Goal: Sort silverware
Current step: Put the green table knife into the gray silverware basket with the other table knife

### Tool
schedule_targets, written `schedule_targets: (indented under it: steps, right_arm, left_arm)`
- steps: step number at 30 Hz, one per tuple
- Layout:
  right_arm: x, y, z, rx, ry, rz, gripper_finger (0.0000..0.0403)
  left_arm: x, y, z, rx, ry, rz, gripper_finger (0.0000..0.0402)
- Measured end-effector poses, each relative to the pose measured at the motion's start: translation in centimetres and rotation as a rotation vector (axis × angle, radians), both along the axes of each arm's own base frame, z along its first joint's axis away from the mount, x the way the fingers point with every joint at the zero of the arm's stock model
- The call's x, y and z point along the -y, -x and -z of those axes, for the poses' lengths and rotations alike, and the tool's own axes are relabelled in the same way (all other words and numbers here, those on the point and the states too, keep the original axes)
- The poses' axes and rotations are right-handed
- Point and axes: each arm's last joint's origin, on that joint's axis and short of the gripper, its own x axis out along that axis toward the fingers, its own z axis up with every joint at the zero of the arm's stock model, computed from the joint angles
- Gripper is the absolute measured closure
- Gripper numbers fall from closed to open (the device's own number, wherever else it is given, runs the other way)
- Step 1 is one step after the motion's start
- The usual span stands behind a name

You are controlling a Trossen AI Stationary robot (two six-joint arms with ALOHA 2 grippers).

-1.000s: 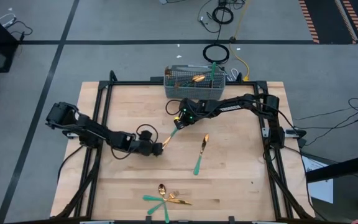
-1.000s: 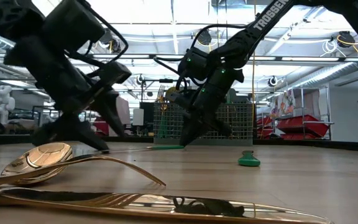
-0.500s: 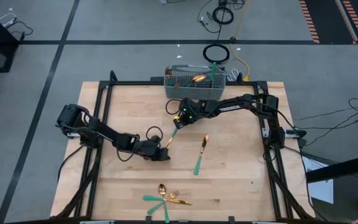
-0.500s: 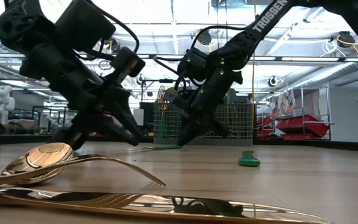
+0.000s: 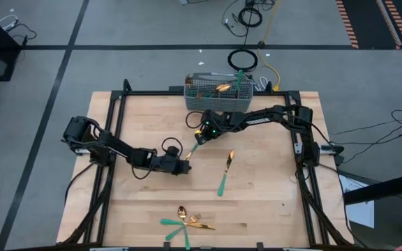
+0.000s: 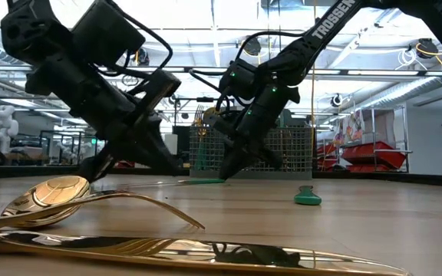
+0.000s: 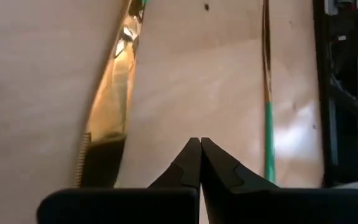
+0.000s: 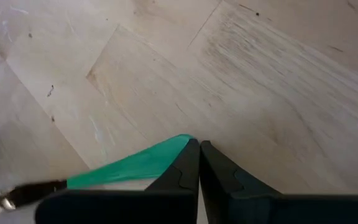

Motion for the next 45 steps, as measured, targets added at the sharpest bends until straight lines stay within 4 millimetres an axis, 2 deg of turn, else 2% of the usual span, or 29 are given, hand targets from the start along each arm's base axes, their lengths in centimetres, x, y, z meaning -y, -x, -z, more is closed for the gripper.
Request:
schedule_targets:
  steps: [7, 13, 18, 23, 28, 33, 40, 45]
  right_arm:
    - [0.0, 0.1, 0.1, -0.012, -0.002, -0.007, 0.0403]
    - [0.0, 0.1, 0.1, -0.014, 0.004, -0.024, 0.0403]
    - [-0.1, 0.2, 0.1, -0.021, 0.007, -0.028, 0.0403]
    - [-0.1, 0.2, 0.1, -0.024, 0.007, -0.028, 0.0403]
    - [-0.1, 0.2, 0.1, -0.024, 0.012, -0.036, 0.0403]
    - [-0.1, 0.2, 0.1, -0.024, 0.016, -0.045, 0.0403]
    - [-0.1, 0.2, 0.1, -0.026, 0.023, -0.060, 0.0403]
    - [-0.1, 0.2, 0.1, -0.026, 0.026, -0.067, 0.0403]
  left_arm:
    - [-0.6, 1.4, 0.3, -0.149, -0.114, -0.066, 0.0397]
    - [-1.2, 1.6, -0.5, -0.168, -0.259, 0.108, 0.0366]
    - [-3.0, 2.2, -2.0, -0.198, -0.334, 0.161, 0.0354]
    - [-4.3, 4.5, -4.0, -0.318, -0.308, 0.133, 0.0352]
    - [-4.8, 7.1, -5.6, -0.450, -0.365, 0.169, 0.0352]
    - [-4.8, 8.2, -6.2, -0.508, -0.450, 0.293, 0.0352]
    - [-3.4, 7.7, -5.6, -0.438, -0.405, 0.703, 0.0352]
    - [-3.2, 7.8, -4.6, -0.430, -0.394, 0.776, 0.0352]
